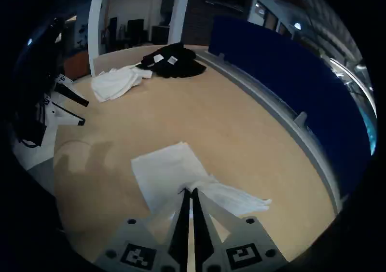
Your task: Fold towel
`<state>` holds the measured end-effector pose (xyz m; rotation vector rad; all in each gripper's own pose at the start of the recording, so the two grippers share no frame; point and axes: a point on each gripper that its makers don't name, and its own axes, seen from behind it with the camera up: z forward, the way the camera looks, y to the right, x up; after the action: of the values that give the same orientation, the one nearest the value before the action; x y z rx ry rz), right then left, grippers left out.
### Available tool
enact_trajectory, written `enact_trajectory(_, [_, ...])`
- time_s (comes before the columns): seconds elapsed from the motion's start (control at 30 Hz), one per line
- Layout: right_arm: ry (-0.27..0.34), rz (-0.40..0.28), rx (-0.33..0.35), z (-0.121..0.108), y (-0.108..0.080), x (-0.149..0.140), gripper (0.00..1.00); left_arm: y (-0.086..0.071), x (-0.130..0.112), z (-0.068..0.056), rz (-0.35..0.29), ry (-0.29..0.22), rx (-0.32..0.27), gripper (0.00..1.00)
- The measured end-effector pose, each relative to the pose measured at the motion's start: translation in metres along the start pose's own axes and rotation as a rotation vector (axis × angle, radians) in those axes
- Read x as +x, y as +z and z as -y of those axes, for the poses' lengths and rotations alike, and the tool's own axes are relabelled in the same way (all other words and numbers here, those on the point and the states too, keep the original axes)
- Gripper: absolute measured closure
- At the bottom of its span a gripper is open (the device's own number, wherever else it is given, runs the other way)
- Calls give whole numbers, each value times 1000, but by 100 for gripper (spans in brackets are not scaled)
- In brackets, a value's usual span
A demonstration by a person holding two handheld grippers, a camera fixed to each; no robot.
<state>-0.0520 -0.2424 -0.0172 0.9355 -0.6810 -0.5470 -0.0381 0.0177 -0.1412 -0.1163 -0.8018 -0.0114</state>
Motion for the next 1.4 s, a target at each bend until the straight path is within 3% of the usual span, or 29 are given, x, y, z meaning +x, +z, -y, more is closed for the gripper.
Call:
enact_trajectory(0.2, [-64,9,78,32,28,15,97,-18,0,7,-14,-32,14,13])
enact_trajectory(0.37, [-99,35,151,63,63,13,97,-33,-3,14,-29,-77,29,13])
enact_trajectory(0.47, [-90,57,184,79,88,6,97,-37,-8,17,-31,-102,39,13])
enact_trajectory(0.6, [-74,77,209,90,106,-1,96,-39,-14,21,-28,-121,48,13])
enact_trajectory(0.73, [-77,85,209,91,109,-3,95,-39,-18,21,-25,-127,51,13])
enact_trajectory(0.83, [-84,89,215,91,108,-4,87,-37,-19,20,-23,-124,50,13])
enact_trajectory(0.93, [-86,90,220,91,105,-4,72,-35,-19,19,-22,-120,48,13])
enact_trajectory(1.07, [-78,83,218,89,102,-4,33,-33,-18,18,-21,-114,47,13])
enact_trajectory(1.4, [-30,74,171,75,89,-11,31,-31,-12,16,-23,-105,48,13])
